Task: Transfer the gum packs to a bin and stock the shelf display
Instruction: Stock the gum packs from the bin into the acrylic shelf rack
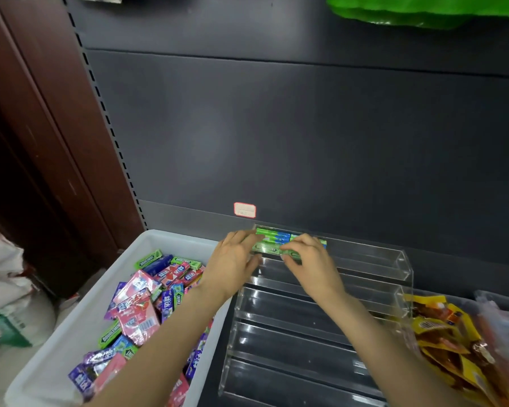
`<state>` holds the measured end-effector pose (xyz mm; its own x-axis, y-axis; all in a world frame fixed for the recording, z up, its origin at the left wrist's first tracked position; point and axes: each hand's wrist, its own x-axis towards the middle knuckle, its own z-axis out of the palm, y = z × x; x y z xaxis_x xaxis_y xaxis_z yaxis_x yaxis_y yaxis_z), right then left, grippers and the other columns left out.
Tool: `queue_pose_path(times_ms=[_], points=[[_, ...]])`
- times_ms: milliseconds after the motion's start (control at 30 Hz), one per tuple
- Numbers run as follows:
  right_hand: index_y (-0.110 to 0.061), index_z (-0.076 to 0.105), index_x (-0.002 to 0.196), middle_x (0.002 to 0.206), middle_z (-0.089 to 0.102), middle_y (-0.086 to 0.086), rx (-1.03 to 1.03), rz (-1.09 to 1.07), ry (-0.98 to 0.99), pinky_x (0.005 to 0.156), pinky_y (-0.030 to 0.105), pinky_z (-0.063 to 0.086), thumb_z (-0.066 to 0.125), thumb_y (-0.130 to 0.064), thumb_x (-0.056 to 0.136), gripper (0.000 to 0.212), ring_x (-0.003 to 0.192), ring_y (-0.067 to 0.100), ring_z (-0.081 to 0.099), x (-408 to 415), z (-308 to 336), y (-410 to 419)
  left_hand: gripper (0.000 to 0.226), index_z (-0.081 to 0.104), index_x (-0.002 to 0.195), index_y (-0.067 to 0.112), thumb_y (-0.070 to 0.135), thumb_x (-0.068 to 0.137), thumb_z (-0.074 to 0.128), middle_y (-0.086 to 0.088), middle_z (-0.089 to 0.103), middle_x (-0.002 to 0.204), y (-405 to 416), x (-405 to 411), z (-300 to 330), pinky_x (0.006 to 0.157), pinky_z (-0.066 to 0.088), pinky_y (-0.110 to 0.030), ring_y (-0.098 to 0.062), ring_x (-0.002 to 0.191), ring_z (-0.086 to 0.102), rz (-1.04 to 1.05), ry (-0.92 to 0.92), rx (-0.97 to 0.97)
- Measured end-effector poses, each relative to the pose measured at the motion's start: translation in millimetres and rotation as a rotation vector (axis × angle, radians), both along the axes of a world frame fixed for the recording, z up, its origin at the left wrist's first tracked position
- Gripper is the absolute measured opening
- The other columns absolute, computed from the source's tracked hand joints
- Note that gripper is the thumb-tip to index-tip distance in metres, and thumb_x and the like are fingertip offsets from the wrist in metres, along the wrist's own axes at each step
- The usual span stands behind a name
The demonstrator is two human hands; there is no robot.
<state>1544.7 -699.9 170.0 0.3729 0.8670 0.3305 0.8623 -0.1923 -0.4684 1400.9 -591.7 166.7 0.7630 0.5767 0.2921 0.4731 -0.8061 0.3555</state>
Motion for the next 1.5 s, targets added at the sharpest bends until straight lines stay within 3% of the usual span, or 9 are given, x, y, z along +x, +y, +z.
queue_pose_path(times_ms=[167,333,533,700,800,1000,1300,1400,1500], points=[[-0.016,0.069,0.109,0.100,0.060,-0.002,0.031,0.090,0.145,0.085,0.021,0.042,0.059,-0.014,0.090,0.021,0.095,0.012,0.054,-54,-2,27,0.030,0.056,0.123,0.019,0.021,0.093,0.054,-0.003,0.055,0.124,22,-71,-11,0.096,0.043,-0.033,-0.019,0.108,0.053,0.182,-0.077,-0.208],[-0.011,0.066,0.113,0.107,0.060,0.002,-0.036,0.123,0.198,0.090,0.024,0.044,0.055,-0.011,0.092,0.024,0.099,0.013,0.057,-109,-18,68,0.032,0.060,0.120,0.012,0.017,0.089,0.060,-0.011,0.060,0.115,73,-138,-33,0.092,0.041,-0.034,-0.030,0.109,0.054,0.321,0.020,-0.289],[-0.010,0.064,0.112,0.109,0.061,0.007,-0.200,0.009,0.248,0.092,0.029,0.046,0.054,-0.012,0.092,0.023,0.103,0.020,0.058,-148,-52,127,0.041,0.051,0.131,0.012,0.017,0.091,0.057,-0.011,0.052,0.128,126,-169,-57,0.099,0.038,-0.033,-0.029,0.116,0.049,0.226,0.125,-0.344],[-0.013,0.053,0.125,0.123,0.055,0.006,-0.349,-0.105,0.286,0.099,0.038,0.044,0.054,-0.021,0.093,0.033,0.112,0.020,0.055,-163,-79,156,0.049,0.038,0.140,0.016,0.025,0.094,0.052,-0.004,0.039,0.144,151,-160,-80,0.110,0.027,-0.031,-0.024,0.129,0.038,0.131,0.202,-0.330],[-0.014,0.049,0.131,0.130,0.052,0.004,-0.413,-0.107,0.300,0.105,0.035,0.038,0.053,-0.020,0.094,0.038,0.118,0.020,0.052,-165,-90,167,0.053,0.032,0.144,0.017,0.034,0.096,0.046,-0.004,0.032,0.149,161,-154,-91,0.114,0.021,-0.032,-0.023,0.136,0.030,0.102,0.284,-0.283],[-0.010,0.049,0.133,0.131,0.049,0.008,-0.410,-0.182,0.253,0.108,0.034,0.034,0.049,-0.019,0.096,0.038,0.123,0.022,0.047,-163,-103,184,0.048,0.036,0.142,0.021,0.040,0.098,0.036,-0.002,0.029,0.152,168,-150,-104,0.116,0.010,-0.032,-0.020,0.139,0.024,0.024,0.384,-0.180],[-0.008,0.060,0.105,0.111,0.060,0.008,-0.433,-0.289,0.236,0.085,0.031,0.043,0.060,-0.022,0.091,0.020,0.102,0.021,0.057,-156,-104,189,0.048,0.036,0.142,0.027,0.044,0.097,0.033,-0.002,0.027,0.152,171,-149,-109,0.117,0.008,-0.036,-0.022,0.140,0.022,0.017,0.423,-0.181],[-0.006,0.058,0.103,0.101,0.065,0.009,-0.366,-0.323,0.312,0.078,0.030,0.048,0.059,-0.019,0.092,0.017,0.090,0.020,0.061,-150,-91,174,0.043,0.045,0.135,0.026,0.041,0.095,0.041,-0.002,0.041,0.144,169,-147,-102,0.114,0.020,-0.036,-0.022,0.133,0.035,0.041,0.350,-0.214],[-0.006,0.058,0.101,0.094,0.065,0.007,-0.172,-0.362,0.365,0.072,0.024,0.047,0.062,-0.013,0.089,0.014,0.082,0.015,0.059,-143,-71,148,0.028,0.060,0.115,0.018,0.031,0.093,0.049,-0.004,0.060,0.115,162,-139,-89,0.092,0.043,-0.035,-0.023,0.107,0.052,0.126,0.116,-0.242]])
